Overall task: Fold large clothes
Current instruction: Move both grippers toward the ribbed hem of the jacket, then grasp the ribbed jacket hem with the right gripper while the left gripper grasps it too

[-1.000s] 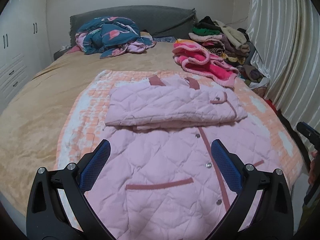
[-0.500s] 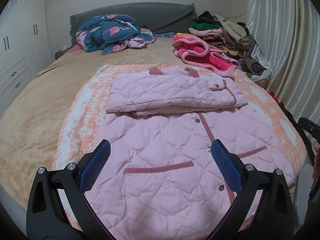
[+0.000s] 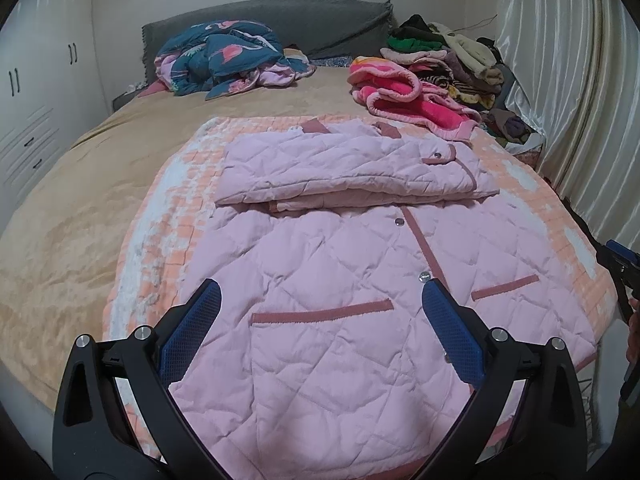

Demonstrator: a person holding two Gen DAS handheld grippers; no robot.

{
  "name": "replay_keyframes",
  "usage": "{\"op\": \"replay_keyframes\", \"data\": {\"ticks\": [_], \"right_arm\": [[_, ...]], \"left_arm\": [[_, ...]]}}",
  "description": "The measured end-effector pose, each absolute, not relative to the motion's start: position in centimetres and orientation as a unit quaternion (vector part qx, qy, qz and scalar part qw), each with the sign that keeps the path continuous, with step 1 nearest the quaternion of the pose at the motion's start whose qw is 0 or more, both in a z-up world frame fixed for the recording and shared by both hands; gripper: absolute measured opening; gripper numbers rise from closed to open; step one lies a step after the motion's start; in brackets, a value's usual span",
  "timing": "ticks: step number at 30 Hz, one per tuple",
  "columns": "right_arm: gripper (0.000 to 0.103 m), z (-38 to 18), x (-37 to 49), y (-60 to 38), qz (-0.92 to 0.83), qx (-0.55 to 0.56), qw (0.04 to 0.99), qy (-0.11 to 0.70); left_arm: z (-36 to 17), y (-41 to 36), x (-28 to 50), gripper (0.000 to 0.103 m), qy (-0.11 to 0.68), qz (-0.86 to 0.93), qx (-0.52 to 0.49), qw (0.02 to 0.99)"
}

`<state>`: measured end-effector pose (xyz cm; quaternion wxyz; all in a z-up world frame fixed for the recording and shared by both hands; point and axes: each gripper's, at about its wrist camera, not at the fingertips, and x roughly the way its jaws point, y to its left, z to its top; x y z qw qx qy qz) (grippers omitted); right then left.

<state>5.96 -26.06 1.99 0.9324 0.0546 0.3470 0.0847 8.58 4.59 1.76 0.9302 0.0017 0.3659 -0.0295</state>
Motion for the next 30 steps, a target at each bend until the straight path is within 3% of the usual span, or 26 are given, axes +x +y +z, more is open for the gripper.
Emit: {"op": "replay_keyframes", "data": {"ticks": [30], "right_arm": [[0.099,-6.4,4.6,-29.4,0.041,0.032,0.887,0.458]], "left_arm": [[-4.3,13.0,7.0,0.094,0.44,0.054,-0.028,0.896]]}}
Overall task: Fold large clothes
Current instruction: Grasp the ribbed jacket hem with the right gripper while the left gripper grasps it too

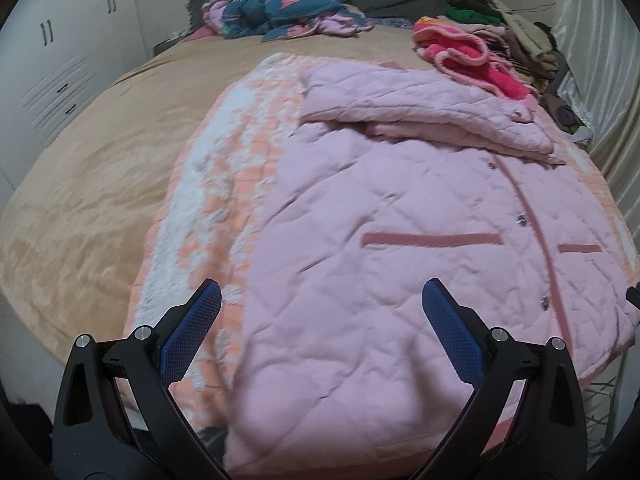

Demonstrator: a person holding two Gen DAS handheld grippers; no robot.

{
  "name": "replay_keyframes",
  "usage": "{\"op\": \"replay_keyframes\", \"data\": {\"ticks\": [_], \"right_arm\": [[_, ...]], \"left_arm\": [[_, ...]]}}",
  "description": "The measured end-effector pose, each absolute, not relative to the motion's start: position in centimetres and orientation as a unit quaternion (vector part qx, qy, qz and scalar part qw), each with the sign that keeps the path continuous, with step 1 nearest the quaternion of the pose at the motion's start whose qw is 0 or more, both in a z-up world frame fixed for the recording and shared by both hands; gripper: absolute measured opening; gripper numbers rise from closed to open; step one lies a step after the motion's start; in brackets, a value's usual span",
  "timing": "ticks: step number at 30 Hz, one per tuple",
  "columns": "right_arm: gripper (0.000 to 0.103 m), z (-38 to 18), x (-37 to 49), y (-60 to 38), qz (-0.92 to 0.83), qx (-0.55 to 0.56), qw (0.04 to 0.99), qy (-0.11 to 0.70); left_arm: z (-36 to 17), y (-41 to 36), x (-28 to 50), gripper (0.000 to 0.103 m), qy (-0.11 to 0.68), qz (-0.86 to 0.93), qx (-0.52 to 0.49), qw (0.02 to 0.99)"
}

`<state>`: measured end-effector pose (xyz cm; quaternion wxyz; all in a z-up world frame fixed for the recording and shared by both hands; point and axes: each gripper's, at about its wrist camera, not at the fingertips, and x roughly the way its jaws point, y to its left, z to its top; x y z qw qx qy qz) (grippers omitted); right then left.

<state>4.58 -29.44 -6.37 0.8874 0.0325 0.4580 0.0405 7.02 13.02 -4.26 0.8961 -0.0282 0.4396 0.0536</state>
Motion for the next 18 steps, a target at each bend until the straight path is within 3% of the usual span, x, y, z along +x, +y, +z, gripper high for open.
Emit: {"op": "replay_keyframes", "data": {"ticks": [18], "right_arm": [[0.099,-10.1,3.4,-33.0,0.056,0.061,0.862,0.5]], "left_arm": [[-7.2,16.3,5.6,0.094,0.486,0.057,-0.055,0.87]]}}
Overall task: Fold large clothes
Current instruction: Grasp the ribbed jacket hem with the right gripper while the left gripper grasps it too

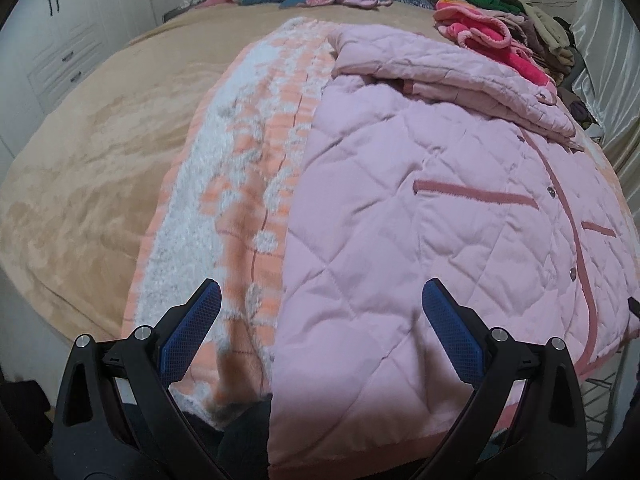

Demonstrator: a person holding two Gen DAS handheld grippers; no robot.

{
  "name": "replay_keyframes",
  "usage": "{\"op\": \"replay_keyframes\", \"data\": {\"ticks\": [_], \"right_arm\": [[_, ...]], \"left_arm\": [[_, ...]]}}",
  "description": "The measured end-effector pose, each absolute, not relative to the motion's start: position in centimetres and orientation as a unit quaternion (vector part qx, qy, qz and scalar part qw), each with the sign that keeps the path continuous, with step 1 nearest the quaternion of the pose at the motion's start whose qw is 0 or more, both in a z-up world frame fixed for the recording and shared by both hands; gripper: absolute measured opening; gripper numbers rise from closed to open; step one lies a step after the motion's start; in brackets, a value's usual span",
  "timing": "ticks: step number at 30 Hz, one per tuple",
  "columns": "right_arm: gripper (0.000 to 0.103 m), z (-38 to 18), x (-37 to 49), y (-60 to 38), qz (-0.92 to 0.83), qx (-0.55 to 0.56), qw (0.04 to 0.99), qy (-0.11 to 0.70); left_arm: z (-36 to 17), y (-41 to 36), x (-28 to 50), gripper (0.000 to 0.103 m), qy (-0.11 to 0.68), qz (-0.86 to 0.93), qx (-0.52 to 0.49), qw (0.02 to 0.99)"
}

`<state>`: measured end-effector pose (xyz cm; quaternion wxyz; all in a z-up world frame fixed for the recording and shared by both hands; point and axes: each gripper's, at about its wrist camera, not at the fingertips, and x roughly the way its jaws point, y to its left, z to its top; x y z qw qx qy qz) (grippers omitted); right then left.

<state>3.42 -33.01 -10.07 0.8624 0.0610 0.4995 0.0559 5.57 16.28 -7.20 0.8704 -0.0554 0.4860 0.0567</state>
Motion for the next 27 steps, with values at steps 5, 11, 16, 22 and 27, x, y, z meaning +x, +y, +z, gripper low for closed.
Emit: {"op": "replay_keyframes", "data": {"ticks": [5,11,16,22,27], "right_arm": [[0.099,-10.9,2.9,-33.7,0.075,0.086,0.857,0.503],[0.099,-11.6,2.5,-34.2,0.099,0.108,0.85,0.506],[0.098,-11.8,2.1,-34.1,0.112,0.109,0.848,0.506],[0.071,-11.1,1.1,-33.3,0.124,0.092,0.847,0.509],[0.052,-10.0,0.6,-33.0,0.134,0.076,0.849,0.506]], "left_arm": [[-8.2,17.2,5.5,0.094,0.505,0.037,-0.073,0.859],[-9.3,17.6,5.6,0.094,0.533,-0.002,-0.098,0.841],[-9.6,17.0,5.6,0.094,0.544,-0.035,-0.096,0.833],[-10.0,14.8,5.9,0.094,0.564,-0.068,-0.07,0.82],[-10.0,13.1,6.2,0.094,0.568,-0.073,-0.04,0.819]]}}
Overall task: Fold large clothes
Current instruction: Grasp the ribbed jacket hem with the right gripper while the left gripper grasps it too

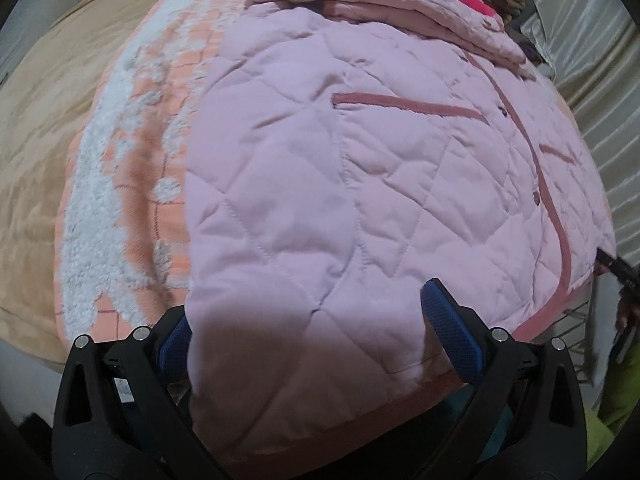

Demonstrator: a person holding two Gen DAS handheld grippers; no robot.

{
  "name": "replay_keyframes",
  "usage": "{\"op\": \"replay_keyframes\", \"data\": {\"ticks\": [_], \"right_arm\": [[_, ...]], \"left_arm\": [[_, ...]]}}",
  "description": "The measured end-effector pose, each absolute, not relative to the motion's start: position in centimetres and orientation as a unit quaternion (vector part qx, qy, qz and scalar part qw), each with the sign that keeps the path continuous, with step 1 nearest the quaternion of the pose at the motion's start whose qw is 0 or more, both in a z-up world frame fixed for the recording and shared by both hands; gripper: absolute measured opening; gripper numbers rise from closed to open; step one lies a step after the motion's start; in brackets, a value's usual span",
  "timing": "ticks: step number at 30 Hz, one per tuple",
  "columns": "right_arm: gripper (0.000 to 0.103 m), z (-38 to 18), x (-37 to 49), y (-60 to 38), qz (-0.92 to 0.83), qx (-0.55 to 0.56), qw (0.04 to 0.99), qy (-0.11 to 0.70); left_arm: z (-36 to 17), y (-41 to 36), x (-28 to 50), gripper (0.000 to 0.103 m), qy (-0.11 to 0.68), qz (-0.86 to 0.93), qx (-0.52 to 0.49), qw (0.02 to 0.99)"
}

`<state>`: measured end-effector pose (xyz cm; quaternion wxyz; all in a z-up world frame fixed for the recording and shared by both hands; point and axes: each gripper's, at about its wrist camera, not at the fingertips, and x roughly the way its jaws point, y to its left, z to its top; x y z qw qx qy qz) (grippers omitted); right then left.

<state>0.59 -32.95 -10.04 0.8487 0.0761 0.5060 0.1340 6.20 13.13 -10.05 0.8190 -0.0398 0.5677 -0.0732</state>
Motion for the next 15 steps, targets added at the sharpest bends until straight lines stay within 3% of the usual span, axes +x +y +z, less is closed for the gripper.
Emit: {"op": "replay_keyframes", "data": {"ticks": [4,7,12,15], "right_arm": [[0.054,-10.1,0.5,-33.7,0.149,0.095,0.846,0.503],[0.061,-11.7,0.7,-34.7,0.163,0.138,0.831,0.513],[0.063,-12.4,0.3,-35.6,0.176,0.173,0.829,0.503],[0.046,-11.8,0.2,-35.1,0.176,0.155,0.832,0.504]], "left_arm": [[-10.0,12.0,6.5,0.094,0.562,-0.076,-0.017,0.823],[-10.0,11.7,6.6,0.089,0.559,-0.077,-0.01,0.825],[-9.9,11.4,6.5,0.067,0.55,-0.069,0.0,0.832],[-9.5,11.5,5.9,0.051,0.537,-0.061,0.011,0.841]]}}
